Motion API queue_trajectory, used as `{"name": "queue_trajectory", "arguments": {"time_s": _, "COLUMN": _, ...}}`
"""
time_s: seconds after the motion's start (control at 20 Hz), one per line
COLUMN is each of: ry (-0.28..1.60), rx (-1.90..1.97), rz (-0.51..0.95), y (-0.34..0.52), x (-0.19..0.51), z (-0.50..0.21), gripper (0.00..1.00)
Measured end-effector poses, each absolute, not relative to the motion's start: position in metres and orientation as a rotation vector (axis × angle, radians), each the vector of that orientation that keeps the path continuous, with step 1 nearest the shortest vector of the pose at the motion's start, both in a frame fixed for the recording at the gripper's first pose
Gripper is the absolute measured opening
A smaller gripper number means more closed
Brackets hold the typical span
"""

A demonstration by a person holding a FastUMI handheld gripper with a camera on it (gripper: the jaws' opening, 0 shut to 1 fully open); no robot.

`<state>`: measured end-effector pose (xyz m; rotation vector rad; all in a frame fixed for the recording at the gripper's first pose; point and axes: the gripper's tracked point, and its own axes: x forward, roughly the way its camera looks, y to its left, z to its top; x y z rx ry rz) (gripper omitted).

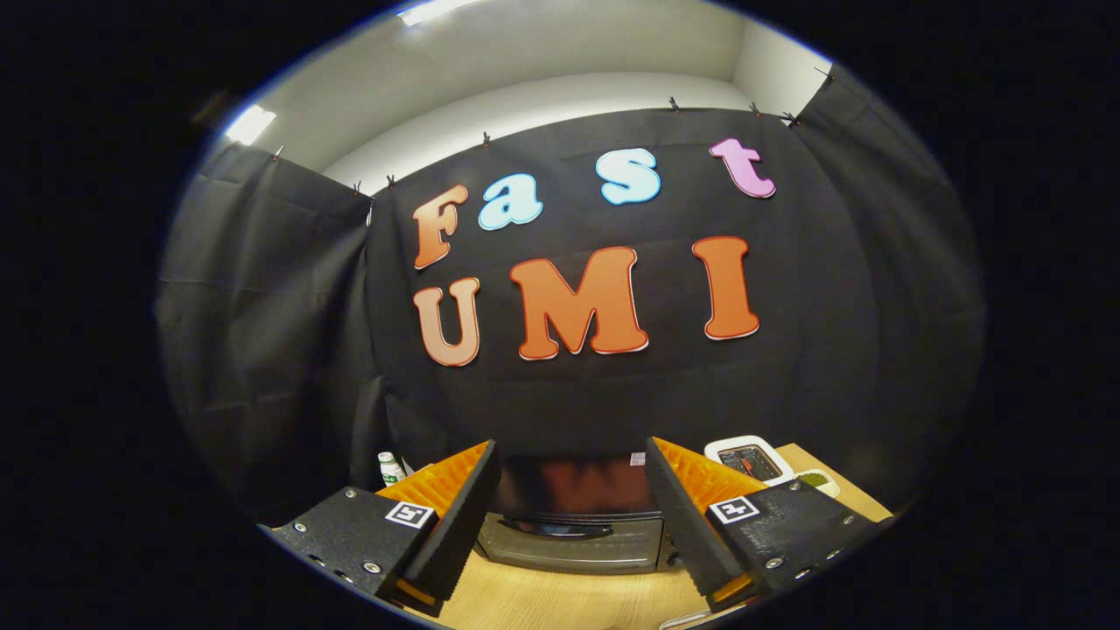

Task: Open the toaster oven, put the food inside, and close the toaster oven door.

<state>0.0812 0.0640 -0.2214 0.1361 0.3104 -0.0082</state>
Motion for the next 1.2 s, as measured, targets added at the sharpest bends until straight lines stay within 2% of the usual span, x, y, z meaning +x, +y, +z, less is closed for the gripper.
{"name": "queue_trajectory", "arguments": {"time_s": 0.45, "ry": 0.464, "rx": 0.06, "rz": -0.049, "y": 0.095, "x": 0.108, "z": -0.329, "gripper": 0.99}}
{"name": "queue_trajectory", "arguments": {"time_s": 0.85, "ry": 0.497, "rx": -0.024, "rz": -0.108, "y": 0.101, "x": 0.124, "z": -0.376, "gripper": 0.99}}
{"name": "queue_trajectory", "arguments": {"time_s": 1.2, "ry": 0.494, "rx": 0.023, "rz": -0.091, "y": 0.111, "x": 0.116, "z": -0.388, "gripper": 0.99}}
